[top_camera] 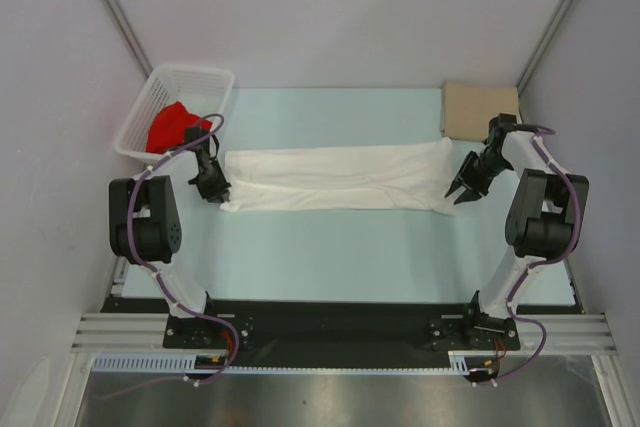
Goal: Fold and stack the t-shirts
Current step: Fold the tshirt
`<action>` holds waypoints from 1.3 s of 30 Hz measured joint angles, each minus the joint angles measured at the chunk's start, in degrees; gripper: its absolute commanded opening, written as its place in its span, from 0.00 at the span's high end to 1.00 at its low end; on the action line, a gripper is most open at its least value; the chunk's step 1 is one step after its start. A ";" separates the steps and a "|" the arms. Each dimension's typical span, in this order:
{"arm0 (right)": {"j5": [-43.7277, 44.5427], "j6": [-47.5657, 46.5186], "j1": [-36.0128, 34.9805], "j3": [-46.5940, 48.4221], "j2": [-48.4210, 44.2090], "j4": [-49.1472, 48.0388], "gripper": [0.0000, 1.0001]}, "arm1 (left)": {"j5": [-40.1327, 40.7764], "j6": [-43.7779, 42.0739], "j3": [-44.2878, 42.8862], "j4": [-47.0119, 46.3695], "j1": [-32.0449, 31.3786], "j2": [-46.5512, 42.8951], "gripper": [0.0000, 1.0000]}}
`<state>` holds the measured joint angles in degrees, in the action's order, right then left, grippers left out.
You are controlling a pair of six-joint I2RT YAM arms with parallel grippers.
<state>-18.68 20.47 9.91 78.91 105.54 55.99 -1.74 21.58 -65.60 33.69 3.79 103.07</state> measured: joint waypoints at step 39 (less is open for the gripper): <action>26.73 -2.21 -4.61 -6.91 2.21 -1.90 1.00 | 3.10 6.60 4.83 1.46 2.14 -3.34 1.00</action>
<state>8.05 18.26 5.30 72.01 107.74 54.08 1.37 28.18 -60.77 35.16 5.93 99.72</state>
